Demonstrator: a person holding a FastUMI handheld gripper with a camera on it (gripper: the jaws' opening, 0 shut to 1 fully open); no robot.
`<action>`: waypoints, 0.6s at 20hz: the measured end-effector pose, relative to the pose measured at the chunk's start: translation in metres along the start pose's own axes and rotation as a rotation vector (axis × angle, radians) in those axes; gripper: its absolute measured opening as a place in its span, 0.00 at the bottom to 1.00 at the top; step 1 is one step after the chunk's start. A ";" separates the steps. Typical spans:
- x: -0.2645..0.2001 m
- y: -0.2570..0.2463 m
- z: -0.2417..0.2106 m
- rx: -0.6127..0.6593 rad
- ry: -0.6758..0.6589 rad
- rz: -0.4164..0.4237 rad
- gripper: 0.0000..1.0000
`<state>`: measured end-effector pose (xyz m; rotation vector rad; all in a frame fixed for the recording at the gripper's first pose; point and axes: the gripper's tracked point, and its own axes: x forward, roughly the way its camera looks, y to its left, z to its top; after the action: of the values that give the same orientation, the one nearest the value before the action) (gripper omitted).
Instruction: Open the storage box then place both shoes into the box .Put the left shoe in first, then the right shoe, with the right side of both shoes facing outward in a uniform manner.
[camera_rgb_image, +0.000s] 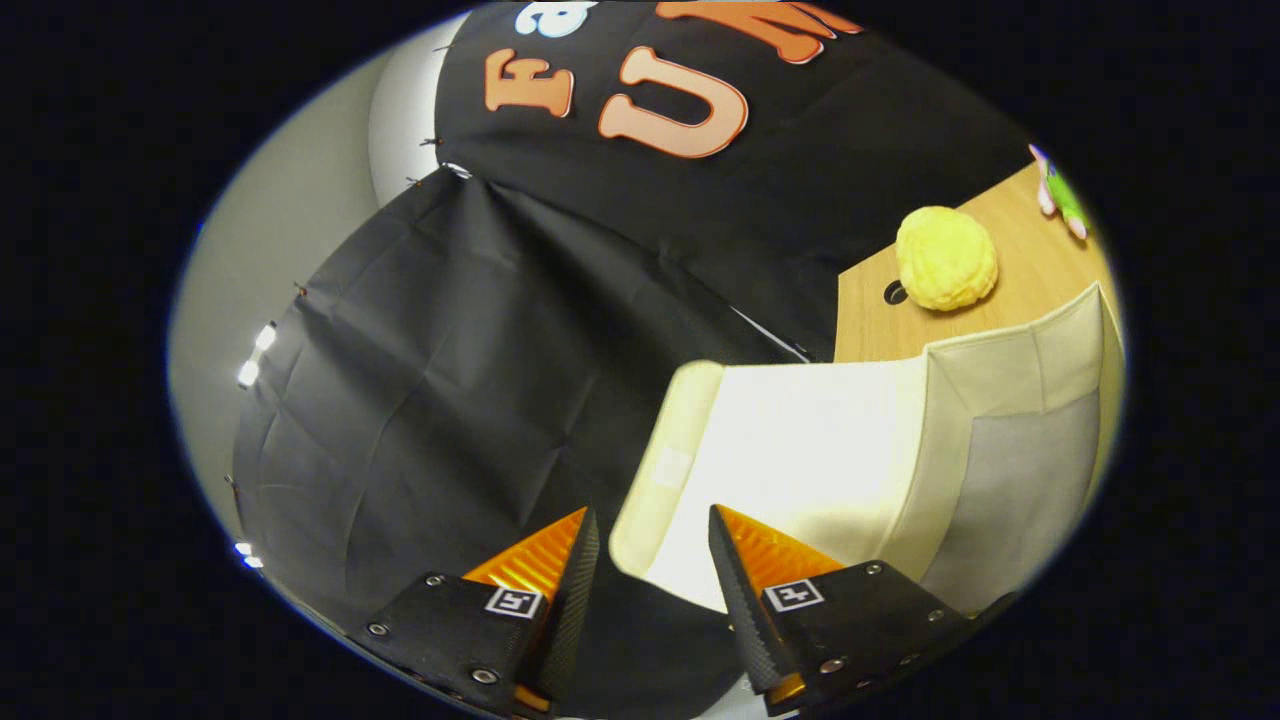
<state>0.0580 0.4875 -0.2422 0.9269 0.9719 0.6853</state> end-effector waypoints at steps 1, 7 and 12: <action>-0.009 -0.005 -0.001 -0.053 -0.005 -0.019 0.70; -0.074 -0.053 0.002 -0.250 -0.038 -0.147 0.93; -0.141 -0.101 0.023 -0.468 -0.121 -0.334 0.98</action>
<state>0.0280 0.3174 -0.2723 0.3776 0.7869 0.5319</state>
